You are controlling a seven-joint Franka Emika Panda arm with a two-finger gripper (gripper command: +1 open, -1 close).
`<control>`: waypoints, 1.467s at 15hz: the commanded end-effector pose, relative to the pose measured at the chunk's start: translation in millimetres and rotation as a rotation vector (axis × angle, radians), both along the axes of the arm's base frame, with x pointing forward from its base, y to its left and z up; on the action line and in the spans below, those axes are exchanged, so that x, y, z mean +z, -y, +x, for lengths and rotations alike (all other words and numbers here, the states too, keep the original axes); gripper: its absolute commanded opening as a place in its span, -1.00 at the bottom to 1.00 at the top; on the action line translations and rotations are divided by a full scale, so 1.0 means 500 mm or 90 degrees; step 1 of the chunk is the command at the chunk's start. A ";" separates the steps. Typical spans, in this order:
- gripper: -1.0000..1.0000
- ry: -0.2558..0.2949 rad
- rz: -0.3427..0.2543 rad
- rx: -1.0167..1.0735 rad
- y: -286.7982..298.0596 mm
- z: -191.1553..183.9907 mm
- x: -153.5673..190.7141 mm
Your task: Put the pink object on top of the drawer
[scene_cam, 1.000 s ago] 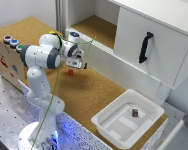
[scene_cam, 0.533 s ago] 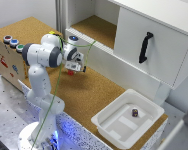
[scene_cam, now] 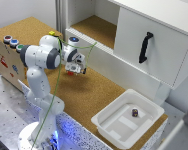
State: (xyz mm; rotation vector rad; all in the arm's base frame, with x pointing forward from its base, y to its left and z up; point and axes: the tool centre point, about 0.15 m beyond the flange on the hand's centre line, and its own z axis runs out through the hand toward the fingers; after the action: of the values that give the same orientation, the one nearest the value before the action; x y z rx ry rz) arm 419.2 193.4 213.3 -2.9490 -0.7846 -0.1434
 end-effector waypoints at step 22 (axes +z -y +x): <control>-1.00 -0.025 0.023 0.622 -0.385 -0.184 0.524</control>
State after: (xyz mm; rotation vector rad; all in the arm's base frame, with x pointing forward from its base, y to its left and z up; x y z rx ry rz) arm 351.6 325.6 474.5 -2.3436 -1.8018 -0.1818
